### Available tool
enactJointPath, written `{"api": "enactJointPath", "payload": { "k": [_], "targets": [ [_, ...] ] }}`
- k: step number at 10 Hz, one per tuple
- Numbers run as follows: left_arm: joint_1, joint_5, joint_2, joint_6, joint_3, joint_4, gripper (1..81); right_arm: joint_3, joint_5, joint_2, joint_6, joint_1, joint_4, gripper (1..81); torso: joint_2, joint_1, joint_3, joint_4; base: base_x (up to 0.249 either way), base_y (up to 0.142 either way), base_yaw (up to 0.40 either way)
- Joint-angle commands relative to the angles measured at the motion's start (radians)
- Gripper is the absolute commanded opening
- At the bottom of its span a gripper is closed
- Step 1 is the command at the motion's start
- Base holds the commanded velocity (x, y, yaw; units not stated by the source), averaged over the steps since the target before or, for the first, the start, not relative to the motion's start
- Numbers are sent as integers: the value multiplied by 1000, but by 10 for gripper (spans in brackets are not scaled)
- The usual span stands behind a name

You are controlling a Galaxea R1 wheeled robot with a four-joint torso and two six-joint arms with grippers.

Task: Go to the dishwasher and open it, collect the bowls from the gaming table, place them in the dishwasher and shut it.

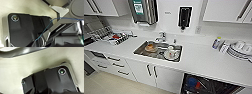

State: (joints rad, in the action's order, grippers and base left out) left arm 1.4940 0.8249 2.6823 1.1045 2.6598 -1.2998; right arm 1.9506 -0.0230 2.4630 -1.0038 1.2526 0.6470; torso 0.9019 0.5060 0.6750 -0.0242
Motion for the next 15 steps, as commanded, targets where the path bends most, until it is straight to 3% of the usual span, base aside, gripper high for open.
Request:
{"api": "enactJointPath", "payload": {
  "k": [1, 4, 6, 7, 8, 9, 13, 15],
  "targets": [
    [-19, 74, -93, 5, 12, -56, 811, -46, 25, -34, -7, -95, -30, 811, 0, 0, 0, 0, 0, 0, 0],
    [-21, 132, -191, 3, 12, -12, 811, -55, 29, -30, -7, -106, -32, 811, 0, 0, 0, 0, 0, 0, 0],
    [-27, 132, -200, 5, 12, 101, 811, -43, 29, -30, -6, -98, -30, 811, 0, 0, 0, 0, 0, 0, 0],
    [-33, 122, -199, 33, 19, 210, 811, -39, 29, -31, -6, -97, -30, 811, 0, 0, 0, 0, 0, 0, 0],
    [-36, 115, -194, 93, 41, 319, 811, -39, 29, -31, -6, -95, -30, 811, 0, 0, 0, 0, 0, 0, 0],
    [-47, 114, -185, 115, 74, 356, 811, -41, 29, -33, -6, -95, -30, 811, 0, 1, 0, 0, 0, 0, 0],
    [-83, 117, -151, 130, 172, 352, 811, -56, 25, -31, -7, -132, -36, 811, 0, 1, 0, 0, 0, 0, 0],
    [-83, 115, -148, 129, 172, 334, 811, -98, -1, -33, -7, -201, -98, 811, 0, 1, 0, 0, 0, 0, 0]
  ]
}}
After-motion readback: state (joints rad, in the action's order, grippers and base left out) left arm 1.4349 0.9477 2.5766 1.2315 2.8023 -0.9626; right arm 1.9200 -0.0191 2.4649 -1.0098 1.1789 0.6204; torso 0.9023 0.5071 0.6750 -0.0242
